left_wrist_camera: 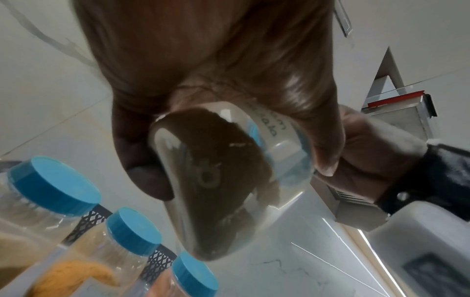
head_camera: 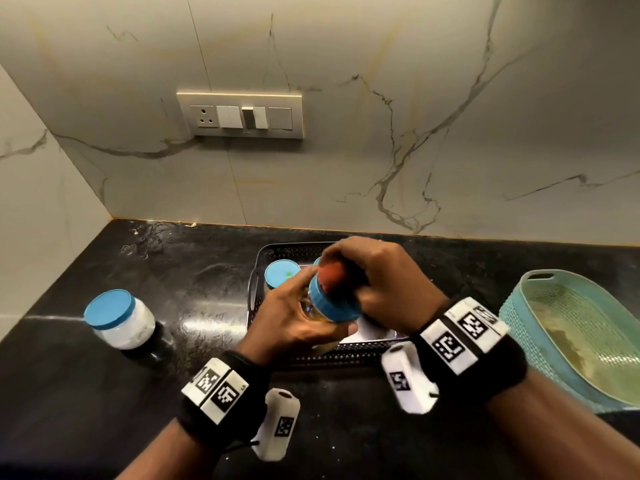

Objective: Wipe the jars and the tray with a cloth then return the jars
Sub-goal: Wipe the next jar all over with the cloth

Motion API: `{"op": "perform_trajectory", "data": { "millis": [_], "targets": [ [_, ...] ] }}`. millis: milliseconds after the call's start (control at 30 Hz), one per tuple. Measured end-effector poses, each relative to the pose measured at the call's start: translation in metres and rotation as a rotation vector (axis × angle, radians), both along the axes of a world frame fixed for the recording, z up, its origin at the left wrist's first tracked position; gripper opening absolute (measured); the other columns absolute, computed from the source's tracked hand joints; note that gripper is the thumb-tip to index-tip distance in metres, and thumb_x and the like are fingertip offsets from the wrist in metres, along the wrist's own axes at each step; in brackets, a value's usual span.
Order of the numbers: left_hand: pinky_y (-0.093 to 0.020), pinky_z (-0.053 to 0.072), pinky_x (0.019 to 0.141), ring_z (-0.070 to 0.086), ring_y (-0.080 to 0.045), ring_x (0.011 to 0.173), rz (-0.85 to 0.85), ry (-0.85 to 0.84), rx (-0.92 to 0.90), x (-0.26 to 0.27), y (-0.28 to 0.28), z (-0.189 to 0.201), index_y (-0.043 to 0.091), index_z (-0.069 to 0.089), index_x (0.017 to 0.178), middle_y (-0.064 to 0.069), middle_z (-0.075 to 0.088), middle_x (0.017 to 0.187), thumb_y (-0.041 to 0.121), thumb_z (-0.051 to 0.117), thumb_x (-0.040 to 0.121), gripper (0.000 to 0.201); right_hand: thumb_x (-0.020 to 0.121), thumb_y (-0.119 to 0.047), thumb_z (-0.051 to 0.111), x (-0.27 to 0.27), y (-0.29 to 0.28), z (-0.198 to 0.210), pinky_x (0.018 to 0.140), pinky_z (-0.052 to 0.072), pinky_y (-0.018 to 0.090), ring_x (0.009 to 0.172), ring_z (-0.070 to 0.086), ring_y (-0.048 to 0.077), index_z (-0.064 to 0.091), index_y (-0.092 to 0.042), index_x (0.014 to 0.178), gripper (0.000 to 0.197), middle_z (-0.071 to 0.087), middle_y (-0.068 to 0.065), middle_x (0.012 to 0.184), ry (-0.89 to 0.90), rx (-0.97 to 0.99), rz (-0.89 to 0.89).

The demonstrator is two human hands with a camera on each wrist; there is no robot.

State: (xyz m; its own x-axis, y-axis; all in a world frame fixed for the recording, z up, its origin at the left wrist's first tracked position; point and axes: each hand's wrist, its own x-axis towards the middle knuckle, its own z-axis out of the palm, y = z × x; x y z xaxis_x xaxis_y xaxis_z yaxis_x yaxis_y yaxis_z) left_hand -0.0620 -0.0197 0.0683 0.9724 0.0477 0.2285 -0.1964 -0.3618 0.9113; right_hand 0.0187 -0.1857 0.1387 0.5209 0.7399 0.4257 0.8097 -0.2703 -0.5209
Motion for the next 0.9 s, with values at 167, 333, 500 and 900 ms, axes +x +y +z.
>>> {"op": "perform_trajectory", "data": {
  "millis": [167, 333, 500, 900],
  "targets": [
    [-0.031, 0.058, 0.090, 0.071, -0.014, 0.104, -0.002, -0.020, 0.024, 0.002, 0.005, 0.008, 0.030, 0.063, 0.126, 0.008, 0.073, 0.112, 0.037, 0.092, 0.064, 0.068, 0.082, -0.008, 0.057, -0.017, -0.008, 0.008, 0.079, 0.051, 0.031, 0.089, 0.062, 0.012, 0.069, -0.010, 0.102, 0.023, 0.066, -0.003, 0.098, 0.001, -0.064, 0.163],
    [-0.026, 0.056, 0.090, 0.069, -0.008, 0.107, 0.019, -0.040, 0.098, 0.004, -0.001, 0.003, 0.040, 0.060, 0.125, 0.016, 0.070, 0.114, 0.038, 0.091, 0.066, 0.067, 0.084, -0.006, 0.063, -0.012, -0.018, 0.008, 0.079, 0.053, 0.034, 0.090, 0.063, 0.012, 0.069, -0.014, 0.105, 0.023, 0.065, -0.004, 0.101, -0.064, -0.096, 0.214],
    [-0.023, 0.053, 0.075, 0.065, -0.002, 0.093, 0.093, -0.062, 0.310, 0.008, -0.004, 0.004, 0.043, 0.060, 0.108, 0.023, 0.066, 0.099, 0.055, 0.088, 0.062, 0.055, 0.080, -0.018, 0.064, 0.000, 0.004, 0.007, 0.074, 0.051, 0.032, 0.083, 0.064, 0.018, 0.070, -0.013, 0.099, 0.021, 0.069, 0.001, 0.092, -0.020, -0.043, 0.050],
    [-0.022, 0.055, 0.081, 0.069, -0.005, 0.098, 0.078, -0.042, 0.198, 0.011, -0.006, 0.013, 0.039, 0.062, 0.116, 0.022, 0.069, 0.106, 0.050, 0.086, 0.061, 0.061, 0.074, -0.001, 0.067, -0.010, -0.014, 0.007, 0.076, 0.051, 0.025, 0.084, 0.064, 0.011, 0.070, -0.014, 0.098, 0.027, 0.068, -0.005, 0.092, 0.002, 0.036, 0.116]
  ]
}}
